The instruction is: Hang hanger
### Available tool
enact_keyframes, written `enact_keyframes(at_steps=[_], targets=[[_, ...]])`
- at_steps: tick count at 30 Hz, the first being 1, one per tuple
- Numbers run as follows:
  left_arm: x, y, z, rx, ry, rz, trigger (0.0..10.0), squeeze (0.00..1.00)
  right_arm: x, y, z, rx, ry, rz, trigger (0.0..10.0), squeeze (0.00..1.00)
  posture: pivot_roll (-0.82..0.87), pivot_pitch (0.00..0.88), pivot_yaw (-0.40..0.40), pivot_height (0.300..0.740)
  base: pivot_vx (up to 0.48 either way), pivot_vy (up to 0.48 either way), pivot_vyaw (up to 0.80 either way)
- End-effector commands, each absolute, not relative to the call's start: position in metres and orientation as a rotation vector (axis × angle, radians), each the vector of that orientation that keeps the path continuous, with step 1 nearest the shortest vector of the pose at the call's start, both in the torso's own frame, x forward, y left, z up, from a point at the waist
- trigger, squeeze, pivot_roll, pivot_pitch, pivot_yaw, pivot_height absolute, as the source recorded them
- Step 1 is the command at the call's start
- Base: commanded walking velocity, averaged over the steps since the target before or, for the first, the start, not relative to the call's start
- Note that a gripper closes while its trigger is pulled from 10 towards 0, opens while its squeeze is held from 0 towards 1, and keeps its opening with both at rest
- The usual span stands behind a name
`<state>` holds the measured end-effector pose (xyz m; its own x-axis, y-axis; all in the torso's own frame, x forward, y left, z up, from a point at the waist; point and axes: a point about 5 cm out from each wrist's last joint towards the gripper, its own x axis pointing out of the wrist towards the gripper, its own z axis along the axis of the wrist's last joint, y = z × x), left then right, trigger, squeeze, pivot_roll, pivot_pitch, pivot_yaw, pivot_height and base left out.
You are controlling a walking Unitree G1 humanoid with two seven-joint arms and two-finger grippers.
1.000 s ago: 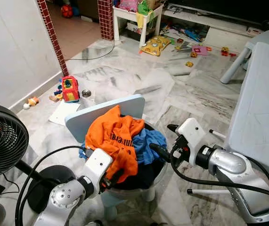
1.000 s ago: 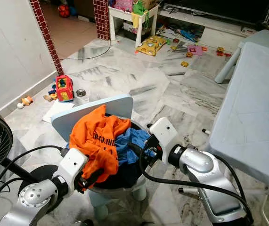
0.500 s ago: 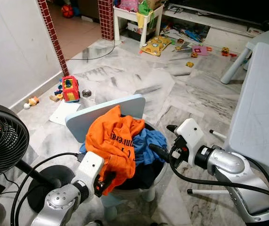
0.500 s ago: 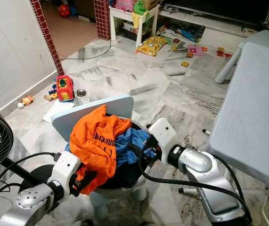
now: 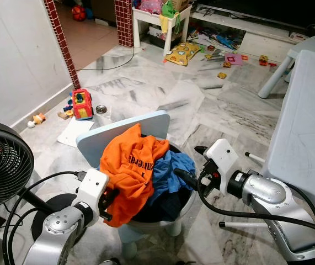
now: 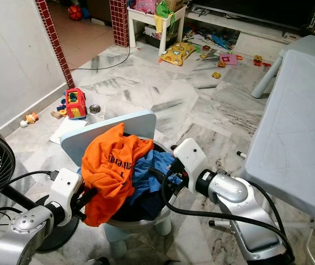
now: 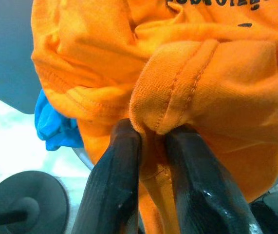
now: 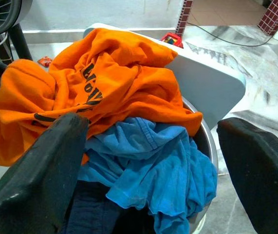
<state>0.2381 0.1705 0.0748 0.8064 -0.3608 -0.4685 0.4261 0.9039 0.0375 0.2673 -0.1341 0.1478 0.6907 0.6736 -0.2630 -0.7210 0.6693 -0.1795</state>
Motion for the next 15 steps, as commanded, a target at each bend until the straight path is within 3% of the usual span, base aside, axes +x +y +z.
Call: enact_keyframes(at_steps=[1,15], targets=[[0.239,0.173,0.073,0.116,0.47,-0.406,0.0,0.0,0.267,-0.132,0.148,-0.289,0.179,0.804,10.0,0.0,-0.11,0.13,-0.049,0.74,0.0,0.0,0.0],[0.251,0.184,0.082,0.106,0.391,-0.335,0.0,0.0,0.268,-0.131,0.147,-0.288,0.176,0.807,10.0,0.0,-0.11,0.125,-0.051,0.74,0.0,0.0,0.0]])
